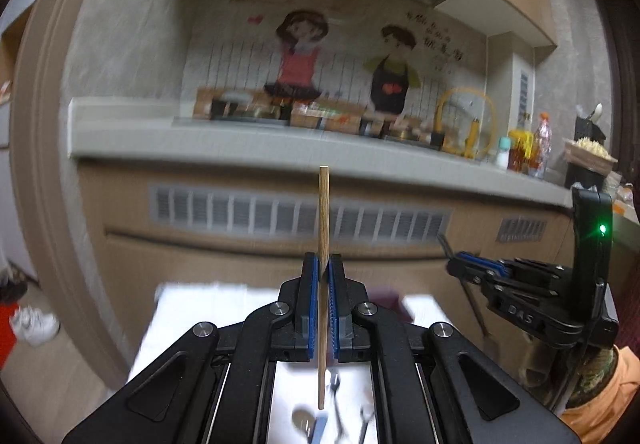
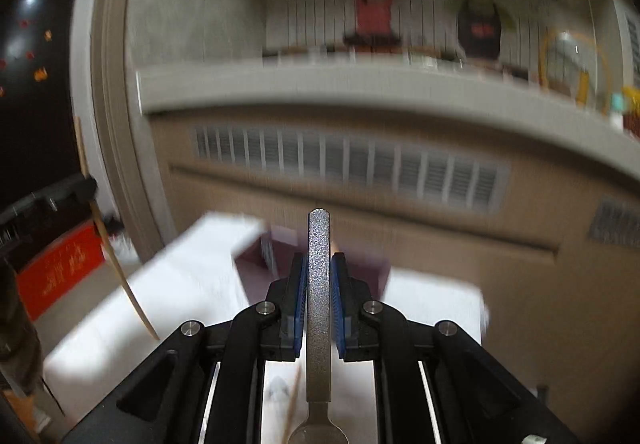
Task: Organize utensils
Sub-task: 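Carry the chopstick with the left tool while the right tool carries the black-handled spoon, then open the left tool over the caddy while the right tool drops the black-handled spoon in, then reach the left tool to the blue plastic spoon and close on it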
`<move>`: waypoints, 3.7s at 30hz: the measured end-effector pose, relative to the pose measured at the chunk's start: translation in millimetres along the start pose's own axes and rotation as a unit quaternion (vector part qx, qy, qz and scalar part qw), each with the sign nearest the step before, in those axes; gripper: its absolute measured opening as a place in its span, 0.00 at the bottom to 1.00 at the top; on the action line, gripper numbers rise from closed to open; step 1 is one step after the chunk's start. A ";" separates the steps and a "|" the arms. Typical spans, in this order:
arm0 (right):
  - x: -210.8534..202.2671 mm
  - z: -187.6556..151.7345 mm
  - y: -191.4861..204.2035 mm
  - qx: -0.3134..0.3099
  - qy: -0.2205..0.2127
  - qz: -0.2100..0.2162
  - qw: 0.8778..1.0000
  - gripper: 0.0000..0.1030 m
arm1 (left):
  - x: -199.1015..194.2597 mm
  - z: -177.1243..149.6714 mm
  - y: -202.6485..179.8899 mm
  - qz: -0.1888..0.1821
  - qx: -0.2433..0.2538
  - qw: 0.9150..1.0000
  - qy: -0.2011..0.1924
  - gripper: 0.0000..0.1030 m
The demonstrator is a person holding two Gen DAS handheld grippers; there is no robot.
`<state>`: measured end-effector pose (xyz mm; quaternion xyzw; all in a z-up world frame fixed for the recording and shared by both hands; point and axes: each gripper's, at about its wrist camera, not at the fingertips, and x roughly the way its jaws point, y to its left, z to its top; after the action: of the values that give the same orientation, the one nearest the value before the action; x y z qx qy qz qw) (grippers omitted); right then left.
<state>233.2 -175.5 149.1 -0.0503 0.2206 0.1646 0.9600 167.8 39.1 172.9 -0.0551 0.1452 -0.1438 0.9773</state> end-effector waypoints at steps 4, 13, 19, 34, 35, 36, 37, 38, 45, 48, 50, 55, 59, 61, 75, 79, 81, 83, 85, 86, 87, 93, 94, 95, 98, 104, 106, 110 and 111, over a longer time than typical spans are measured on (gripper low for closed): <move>4.4 54.4 -3.4 -0.001 -0.062 0.006 0.998 0.11 | 21.3 44.8 -10.8 -0.012 0.010 0.999 -0.028 0.05; 46.8 95.4 -16.3 -0.008 -0.155 0.022 0.988 0.11 | 102.1 70.1 -14.3 -0.029 0.024 0.999 -0.039 0.05; 103.0 67.7 -33.1 -0.002 -0.149 0.013 0.989 0.11 | 160.5 31.4 -5.0 -0.026 0.018 0.999 -0.016 0.05; 162.7 -16.8 -51.5 0.032 -0.045 -0.012 0.998 0.11 | 220.3 -76.5 18.9 -0.005 -0.016 0.995 0.102 0.05; 162.2 -19.7 -51.3 0.032 -0.037 -0.013 0.999 0.11 | 220.6 -79.2 20.1 -0.005 -0.021 0.994 0.108 0.05; 161.1 -24.1 -50.6 0.033 -0.027 -0.012 0.999 0.11 | 221.0 -81.5 20.7 -0.005 -0.025 0.993 0.114 0.05; 159.3 -28.4 -49.4 0.034 -0.016 -0.012 0.999 0.11 | 220.8 -82.9 20.4 -0.004 -0.028 0.993 0.116 0.05; 158.6 -32.0 -48.2 0.034 -0.010 -0.012 0.999 0.11 | 220.3 -84.0 19.7 -0.003 -0.031 0.992 0.119 0.05; 146.1 -58.8 -41.9 0.043 0.029 -0.011 0.999 0.11 | 224.0 -90.1 19.9 -0.004 -0.049 0.984 0.168 0.07; 139.0 -63.0 -40.9 0.051 0.040 -0.009 0.998 0.12 | 216.9 -90.1 23.3 0.004 -0.061 0.983 0.175 0.08; 130.4 -64.8 -40.7 0.052 0.046 -0.008 0.998 0.12 | 206.7 -87.1 24.4 0.007 -0.065 0.983 0.172 0.11; 103.3 -71.8 -40.4 0.052 0.054 -0.014 0.997 0.12 | 168.4 -80.9 22.7 0.009 -0.054 0.985 0.161 0.50; 81.1 -81.2 -33.6 0.047 0.073 -0.016 0.996 0.16 | 133.5 -90.6 19.0 0.016 -0.018 0.986 0.163 0.66; 71.9 -90.3 -28.6 0.041 0.091 -0.017 0.995 0.22 | 113.8 -101.6 20.5 0.018 -0.001 0.985 0.170 0.71; 36.4 -156.3 24.7 0.006 0.175 0.020 0.984 0.29 | 36.9 -195.7 -4.4 -0.073 0.089 0.947 0.301 0.75; 29.5 -163.7 23.9 0.020 0.174 0.021 0.984 0.31 | 32.5 -207.4 -11.0 -0.074 0.110 0.936 0.325 0.70; 26.4 -169.4 24.5 0.018 0.177 0.021 0.984 0.31 | 33.8 -211.3 -8.9 -0.066 0.102 0.935 0.333 0.70; 24.3 -175.1 24.9 0.014 0.182 0.021 0.983 0.31 | 33.2 -216.5 -2.1 -0.051 0.089 0.936 0.337 0.69; 23.6 -180.8 27.6 0.009 0.188 0.022 0.982 0.31 | 31.8 -222.3 2.5 -0.038 0.075 0.937 0.339 0.69; 23.3 -182.0 28.3 0.007 0.189 0.024 0.982 0.31 | 28.8 -224.6 5.0 -0.031 0.068 0.938 0.338 0.69; 21.7 -184.0 30.4 0.004 0.190 0.028 0.981 0.31 | 25.8 -226.3 8.7 -0.026 0.058 0.940 0.336 0.69; 13.7 -188.5 47.1 -0.016 0.193 0.070 0.979 0.33 | 18.1 -239.3 22.1 -0.008 -0.012 0.944 0.330 0.66; 13.6 -188.6 49.2 -0.018 0.193 0.072 0.978 0.35 | 19.0 -240.1 21.9 -0.003 -0.015 0.946 0.325 0.66; 13.6 -189.0 51.1 -0.020 0.192 0.073 0.978 0.37 | 19.5 -239.9 20.9 -0.001 -0.016 0.947 0.320 0.66; 12.5 -189.1 53.9 -0.025 0.193 0.071 0.978 0.37 | 25.2 -238.2 21.1 0.006 -0.033 0.950 0.310 0.62; 6.0 -188.1 53.3 -0.025 0.192 0.058 0.979 0.40 | 20.0 -239.7 20.3 0.027 -0.032 0.956 0.292 0.36; 1.3 -188.0 54.4 -0.030 0.189 0.054 0.980 0.42 | 13.8 -236.3 22.3 0.035 -0.037 0.960 0.276 0.36; -6.8 -187.7 57.6 -0.043 0.184 0.048 0.981 0.43 | -6.4 -216.7 23.6 0.044 -0.036 0.972 0.230 0.36; -9.4 -187.5 59.6 -0.050 0.183 0.050 0.981 0.43 | -12.6 -209.8 23.1 0.051 -0.030 0.975 0.215 0.36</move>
<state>128.8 -153.9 -16.6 -0.1165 0.3860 0.2115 0.8903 99.5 51.1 -26.9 -0.0451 0.3589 -0.0978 0.9271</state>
